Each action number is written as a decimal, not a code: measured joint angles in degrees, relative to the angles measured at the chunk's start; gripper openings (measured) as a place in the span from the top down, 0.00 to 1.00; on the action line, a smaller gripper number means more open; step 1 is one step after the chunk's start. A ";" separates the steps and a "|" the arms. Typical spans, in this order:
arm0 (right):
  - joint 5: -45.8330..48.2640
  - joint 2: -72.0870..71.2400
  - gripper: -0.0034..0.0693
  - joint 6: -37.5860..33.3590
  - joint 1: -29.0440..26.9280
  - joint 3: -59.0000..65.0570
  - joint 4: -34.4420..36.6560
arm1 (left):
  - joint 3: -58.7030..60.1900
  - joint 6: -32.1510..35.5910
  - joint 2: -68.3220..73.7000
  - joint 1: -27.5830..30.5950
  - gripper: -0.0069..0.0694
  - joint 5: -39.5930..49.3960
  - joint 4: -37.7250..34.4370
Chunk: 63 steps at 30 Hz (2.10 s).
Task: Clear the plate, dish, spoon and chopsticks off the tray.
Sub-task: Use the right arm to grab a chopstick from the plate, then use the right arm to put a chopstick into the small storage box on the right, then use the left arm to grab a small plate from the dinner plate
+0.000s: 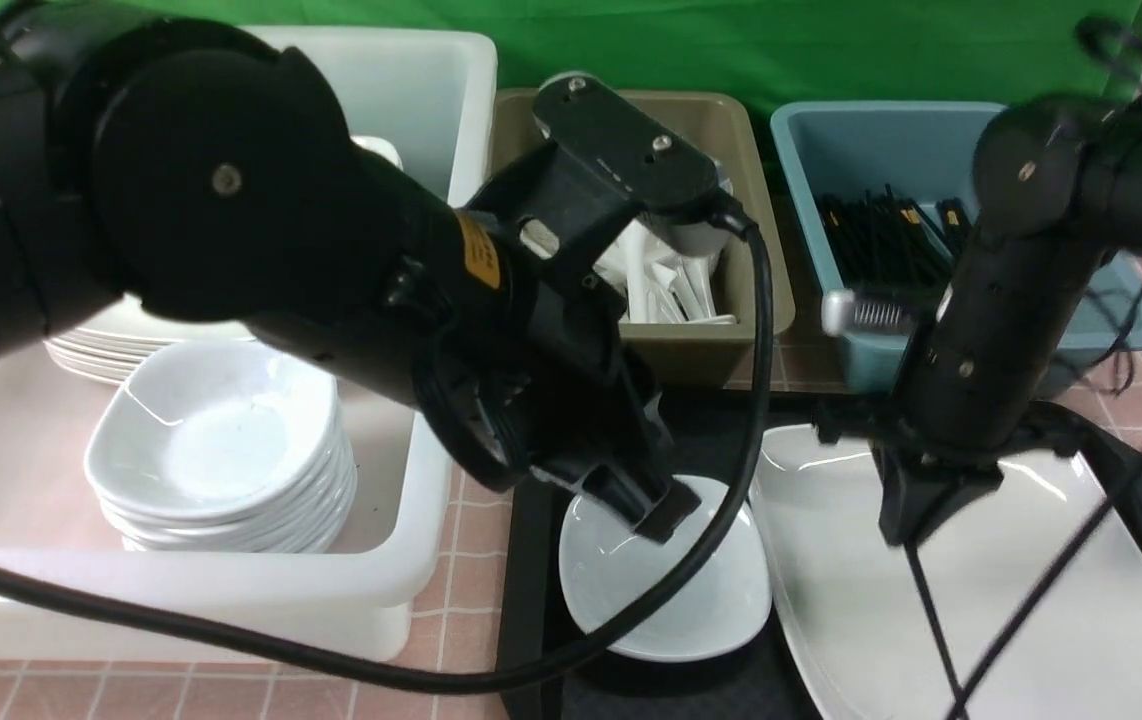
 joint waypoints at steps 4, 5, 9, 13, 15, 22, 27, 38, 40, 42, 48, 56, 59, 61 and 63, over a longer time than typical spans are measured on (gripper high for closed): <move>-3.84 -6.54 0.83 -1.33 -0.74 -1.53 -0.01 | 0.11 0.00 0.62 0.00 0.91 -12.05 0.00; -4.32 -6.54 0.83 -1.33 -0.85 -1.70 -0.01 | 0.11 0.00 0.72 0.00 0.91 -12.83 0.00; -16.44 -8.40 0.83 -1.73 -5.10 -6.53 0.16 | 0.11 -1.15 2.94 0.00 0.91 -27.03 -0.10; -28.83 -5.17 0.83 -1.76 -9.61 -10.58 0.05 | 0.11 -1.50 6.61 0.00 0.91 -35.50 -0.22; -35.49 -1.46 0.83 -1.76 -11.95 -12.70 0.05 | 0.11 -1.54 8.98 0.00 0.91 -36.23 -0.22; -44.79 6.83 0.82 -1.70 -14.38 -14.52 0.00 | 0.11 -1.54 12.33 0.00 0.91 -36.23 -0.22; -42.95 8.88 0.65 -1.70 -14.43 -14.65 0.06 | 0.11 -1.54 12.27 0.00 0.91 -35.04 -0.57; -15.08 -0.99 0.50 -13.87 -14.49 -18.10 -0.08 | -4.38 -7.55 14.02 0.00 0.91 2.38 0.04; -9.13 -5.99 0.69 -16.54 -14.49 -18.08 0.11 | -8.04 -7.67 15.53 0.07 0.91 9.11 0.53; -3.96 -11.82 0.87 -19.77 -14.49 -16.54 1.63 | -13.20 -7.72 18.35 0.61 0.91 16.34 0.59; 0.17 -27.78 0.91 -31.61 -14.49 -1.82 10.84 | -23.57 -5.07 26.17 4.20 0.91 20.56 1.15; -0.05 -43.41 0.91 -42.60 -14.49 19.39 19.60 | -25.33 3.76 32.55 5.61 0.85 14.74 4.69; -0.16 -47.21 0.91 -44.71 -14.49 24.31 20.48 | -25.33 6.22 34.64 5.68 0.75 13.46 5.32; -0.37 -48.32 0.91 -44.99 -14.49 25.96 20.52 | -25.33 6.82 35.79 5.68 0.65 13.41 6.26; -0.72 -48.98 0.91 -45.10 -14.49 26.70 20.59 | -25.33 7.22 36.81 5.68 0.56 13.29 7.26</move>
